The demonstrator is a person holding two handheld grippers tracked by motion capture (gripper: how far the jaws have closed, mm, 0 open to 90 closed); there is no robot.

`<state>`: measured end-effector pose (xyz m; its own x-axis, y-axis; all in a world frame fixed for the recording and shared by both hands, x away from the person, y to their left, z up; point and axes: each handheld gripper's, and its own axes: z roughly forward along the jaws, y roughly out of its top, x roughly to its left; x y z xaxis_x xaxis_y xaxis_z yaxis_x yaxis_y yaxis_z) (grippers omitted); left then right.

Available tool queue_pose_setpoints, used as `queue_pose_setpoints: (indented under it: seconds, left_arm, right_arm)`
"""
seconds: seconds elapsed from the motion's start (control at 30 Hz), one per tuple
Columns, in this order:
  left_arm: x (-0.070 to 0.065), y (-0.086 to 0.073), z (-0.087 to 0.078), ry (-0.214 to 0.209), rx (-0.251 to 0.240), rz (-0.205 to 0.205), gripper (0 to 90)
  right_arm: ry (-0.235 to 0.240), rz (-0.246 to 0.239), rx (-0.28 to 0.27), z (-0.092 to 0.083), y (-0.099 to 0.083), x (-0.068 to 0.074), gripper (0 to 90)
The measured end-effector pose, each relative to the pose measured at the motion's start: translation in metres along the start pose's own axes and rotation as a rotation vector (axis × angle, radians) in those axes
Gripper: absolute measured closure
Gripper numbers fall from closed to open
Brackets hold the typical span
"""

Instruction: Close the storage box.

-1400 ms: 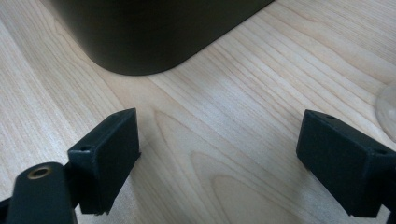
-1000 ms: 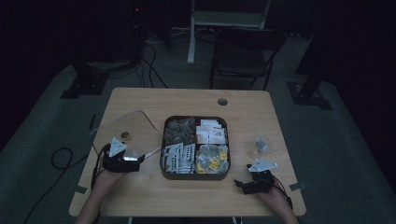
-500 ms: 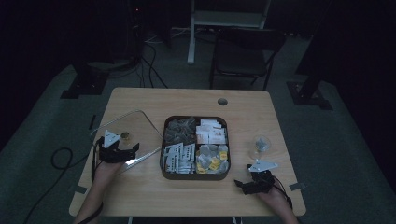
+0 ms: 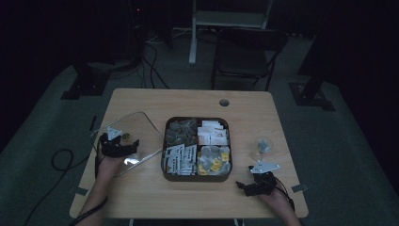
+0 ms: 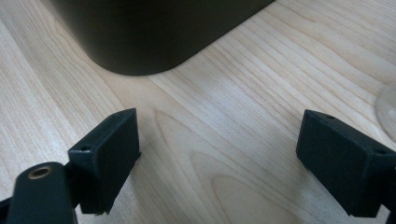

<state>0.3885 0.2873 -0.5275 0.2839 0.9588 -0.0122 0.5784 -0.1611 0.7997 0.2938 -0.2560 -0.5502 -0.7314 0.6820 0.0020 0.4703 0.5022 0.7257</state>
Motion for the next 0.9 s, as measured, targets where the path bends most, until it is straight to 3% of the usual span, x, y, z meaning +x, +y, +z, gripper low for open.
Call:
queue_pose_setpoints:
  seconds: [0.17, 0.2, 0.27, 0.43, 0.53, 0.67, 0.8, 0.9]
  left_arm:
    - [0.004, 0.002, 0.005, 0.031, 0.023, -0.018, 8.2]
    - [0.005, 0.002, 0.005, 0.038, 0.017, -0.017, 14.4]
    - [0.006, 0.004, 0.007, 0.049, 0.022, -0.022, 15.7]
    - [0.008, 0.004, 0.011, 0.033, 0.025, -0.02, 27.0]
    - [0.007, 0.004, 0.015, 0.046, 0.039, -0.01, 31.6]
    - [0.005, 0.005, 0.018, 0.034, 0.025, 0.0, 39.6]
    - [0.002, 0.007, 0.022, 0.067, 0.045, 0.015, 41.3]
    - [0.003, 0.008, 0.023, 0.086, 0.054, 0.001, 45.6]
  right_arm:
    - [0.0, 0.001, 0.0, 0.0, 0.0, 0.0, 13.1]
    - [0.0, 0.0, 0.0, 0.0, 0.0, 0.0, 13.1]
    - [0.0, 0.0, 0.0, 0.0, 0.0, 0.0, 13.1]
    - [0.0, 0.0, 0.0, 0.0, 0.0, 0.0, 13.1]
    - [0.0, 0.0, 0.0, 0.0, 0.0, 0.0, 13.0]
    - [0.001, 0.0, 0.0, 0.0, 0.0, 0.0, 13.1]
    - [0.001, 0.0, 0.0, 0.0, 0.0, 0.0, 13.1]
    - [0.001, 0.0, 0.0, 0.0, 0.0, 0.0, 13.3]
